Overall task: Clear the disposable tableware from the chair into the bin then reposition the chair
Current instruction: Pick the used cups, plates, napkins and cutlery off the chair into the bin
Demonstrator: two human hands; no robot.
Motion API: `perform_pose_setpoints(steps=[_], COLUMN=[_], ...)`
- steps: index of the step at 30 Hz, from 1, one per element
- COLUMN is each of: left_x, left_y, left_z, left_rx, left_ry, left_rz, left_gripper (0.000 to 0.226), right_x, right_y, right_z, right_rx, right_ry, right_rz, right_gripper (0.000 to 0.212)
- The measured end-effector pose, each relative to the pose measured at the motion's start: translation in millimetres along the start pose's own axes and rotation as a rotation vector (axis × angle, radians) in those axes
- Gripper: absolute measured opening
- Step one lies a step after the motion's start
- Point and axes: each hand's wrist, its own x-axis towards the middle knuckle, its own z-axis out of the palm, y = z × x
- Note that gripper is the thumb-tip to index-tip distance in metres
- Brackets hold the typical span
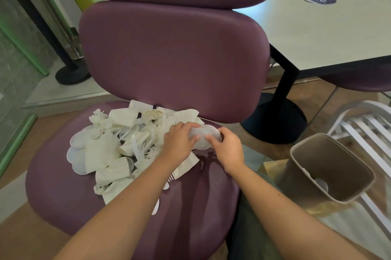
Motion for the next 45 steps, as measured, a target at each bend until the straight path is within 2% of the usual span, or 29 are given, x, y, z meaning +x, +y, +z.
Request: perform_pose_setpoints(steps=[3,7,9,13,15,19,23,28,31,34,37,40,45], left_x=[3.7,3.9,3.4,0.6,0.9,1.4,1.5,5.4,8.1,7.7,7.2,4.8,2.8], left_y=[13.8,43.1,61.9,110.9,136.2,176.6,215.3,246.0,261.3,272.9,280.8,286.3,285.6], left_z=[5.7,18.0,25.4,44.6,60.6,92.1,122.8,165.7,191.1,216.4,238.2,247.0,231.1], left_rx=[-0.17,-0.294,-0.373,-0.427,-0.448,-0.392,-0.273,-0.258,-0.243,-0.23,-0.163,-0.059,-0.071], left_ry=[-0.036,-0.046,-0.084,-0.172,-0.218,-0.295,-0.318,-0.332,-0.371,-0.409,-0.464,-0.51,-0.461], left_rz=[0.0,-0.004,-0.017,0.011,0.048,0.079,0.098,0.095,0.105,0.116,0.148,0.147,0.125], left_gripper=[0.028,0.023,0.03,0.057,0.062,0.055,0.041,0.03,0.029,0.03,0.043,0.058,0.047], right_x=[-3.1,-7.4,-10.6,-20.1,-25.3,-34.1,-37.1,-31.8,-27.7,-26.2,-23.5,-24.4,-26.5], right_y=[0.9,14.4,24.1,51.0,68.7,99.5,131.1,165.6,187.4,209.4,227.2,233.8,223.6], right_z=[-19.1,-48.3,-64.8,-101.9,-121.4,-156.1,-186.9,-213.9,-223.4,-227.6,-226.7,-224.7,-224.7], right_rx=[0.133,0.151,0.159,0.197,0.216,0.253,0.223,0.164,-0.01,-0.155,-0.172,-0.159,-0.187], right_ry=[0.044,0.109,0.145,0.242,0.292,0.386,0.457,0.503,0.481,0.382,0.212,0.141,0.102], right_rz=[0.074,0.138,0.172,0.22,0.23,0.259,0.306,0.429,0.488,0.522,0.544,0.553,0.506], right_gripper=[0.013,0.003,0.007,0.02,0.03,0.042,0.039,0.031,0.03,0.034,0.045,0.047,0.045])
